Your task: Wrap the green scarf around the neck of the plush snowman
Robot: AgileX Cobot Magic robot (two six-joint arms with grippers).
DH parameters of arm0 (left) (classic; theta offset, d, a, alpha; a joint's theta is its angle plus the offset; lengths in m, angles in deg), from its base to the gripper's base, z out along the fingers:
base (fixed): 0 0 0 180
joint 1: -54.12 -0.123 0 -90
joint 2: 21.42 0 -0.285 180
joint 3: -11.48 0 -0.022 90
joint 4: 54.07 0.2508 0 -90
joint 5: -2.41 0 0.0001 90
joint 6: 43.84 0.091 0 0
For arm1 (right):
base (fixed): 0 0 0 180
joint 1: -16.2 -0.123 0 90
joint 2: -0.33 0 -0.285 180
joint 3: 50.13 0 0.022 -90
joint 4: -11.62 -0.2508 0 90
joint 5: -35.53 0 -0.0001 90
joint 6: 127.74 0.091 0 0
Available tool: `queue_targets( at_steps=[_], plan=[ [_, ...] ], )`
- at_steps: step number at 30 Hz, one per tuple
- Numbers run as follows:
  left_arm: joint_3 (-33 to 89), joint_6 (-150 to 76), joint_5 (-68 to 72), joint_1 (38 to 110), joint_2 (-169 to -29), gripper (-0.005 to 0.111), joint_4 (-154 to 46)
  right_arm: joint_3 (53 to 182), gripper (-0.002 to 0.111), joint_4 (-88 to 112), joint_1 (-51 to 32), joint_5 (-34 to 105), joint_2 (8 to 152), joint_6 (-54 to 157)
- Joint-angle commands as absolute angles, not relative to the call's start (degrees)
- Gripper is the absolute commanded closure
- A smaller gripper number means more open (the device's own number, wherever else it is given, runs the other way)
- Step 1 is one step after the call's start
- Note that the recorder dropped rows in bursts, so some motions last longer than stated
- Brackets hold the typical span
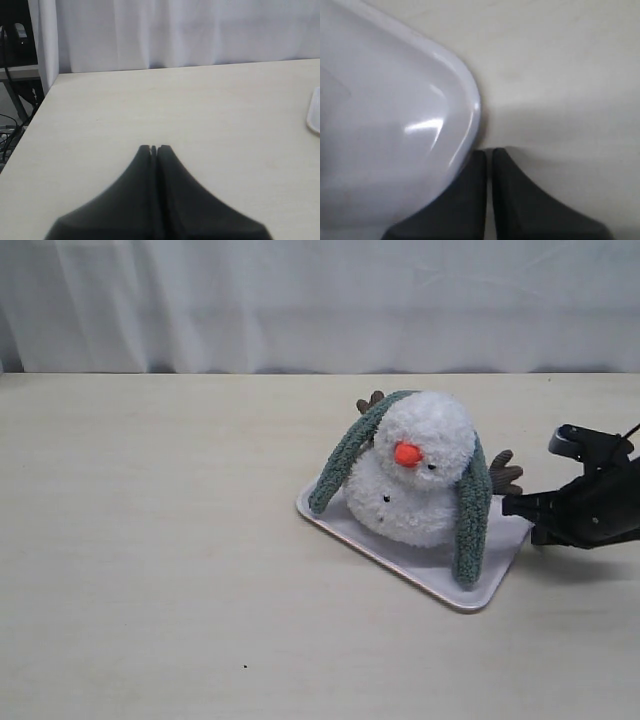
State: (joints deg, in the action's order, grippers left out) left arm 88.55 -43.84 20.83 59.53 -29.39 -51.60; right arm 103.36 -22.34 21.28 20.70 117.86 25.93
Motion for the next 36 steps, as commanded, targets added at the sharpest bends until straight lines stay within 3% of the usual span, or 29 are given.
queue_targets(
  at_steps=[1,11,25,36],
  plan=[
    [88.7,-43.8,20.1,59.4,-29.2,0.107,-51.8,110.8,0.104,-22.3,21.6,17.3,123.8,24.4],
    [88.7,-43.8,20.1,59.4,-29.2,0.107,-51.8,123.8,0.104,-22.5,18.0,10.8,128.4,13.9],
    [88.7,-43.8,20.1,59.4,-29.2,0.107,-51.8,125.3,0.104,-14.2,16.2,-1.7,106.8,25.3],
    [88.7,-43.8,20.1,59.4,-29.2,0.107,-51.8,125.2,0.104,-14.6,-8.7,-0.5,97.0,29.1]
  ],
)
